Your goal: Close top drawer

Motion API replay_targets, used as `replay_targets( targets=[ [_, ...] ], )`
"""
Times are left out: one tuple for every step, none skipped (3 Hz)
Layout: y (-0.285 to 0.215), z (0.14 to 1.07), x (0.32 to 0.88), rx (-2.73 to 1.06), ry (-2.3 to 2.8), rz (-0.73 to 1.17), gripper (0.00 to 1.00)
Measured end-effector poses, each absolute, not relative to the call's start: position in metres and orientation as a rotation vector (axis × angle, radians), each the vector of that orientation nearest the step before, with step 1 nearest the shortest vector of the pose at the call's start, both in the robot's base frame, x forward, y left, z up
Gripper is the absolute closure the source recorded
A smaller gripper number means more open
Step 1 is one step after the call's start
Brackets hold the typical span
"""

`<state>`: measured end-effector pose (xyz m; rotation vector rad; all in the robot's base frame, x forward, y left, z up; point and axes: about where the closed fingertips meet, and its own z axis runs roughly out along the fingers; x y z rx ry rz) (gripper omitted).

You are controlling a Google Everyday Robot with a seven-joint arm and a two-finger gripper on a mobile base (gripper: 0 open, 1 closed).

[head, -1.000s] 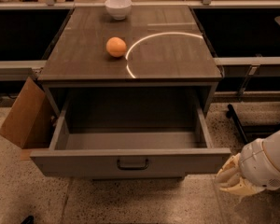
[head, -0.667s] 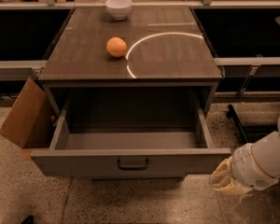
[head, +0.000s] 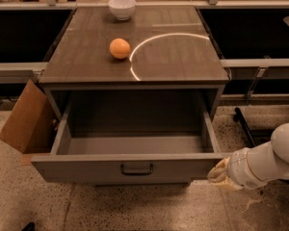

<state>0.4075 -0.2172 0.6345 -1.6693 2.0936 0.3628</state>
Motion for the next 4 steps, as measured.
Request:
replay_targets(
  targets=[
    [-0.216,0.629,0.434,-1.596,2.072,0.279,1.0],
    [-0.213,0.633,0.455,-1.549,2.044,0.215,1.0],
    [-0.196,0.622,0.499,-1.536,1.998,0.218,1.0],
    [-0.196,0.622,0.499,-1.536,1.998,0.218,1.0]
  ],
)
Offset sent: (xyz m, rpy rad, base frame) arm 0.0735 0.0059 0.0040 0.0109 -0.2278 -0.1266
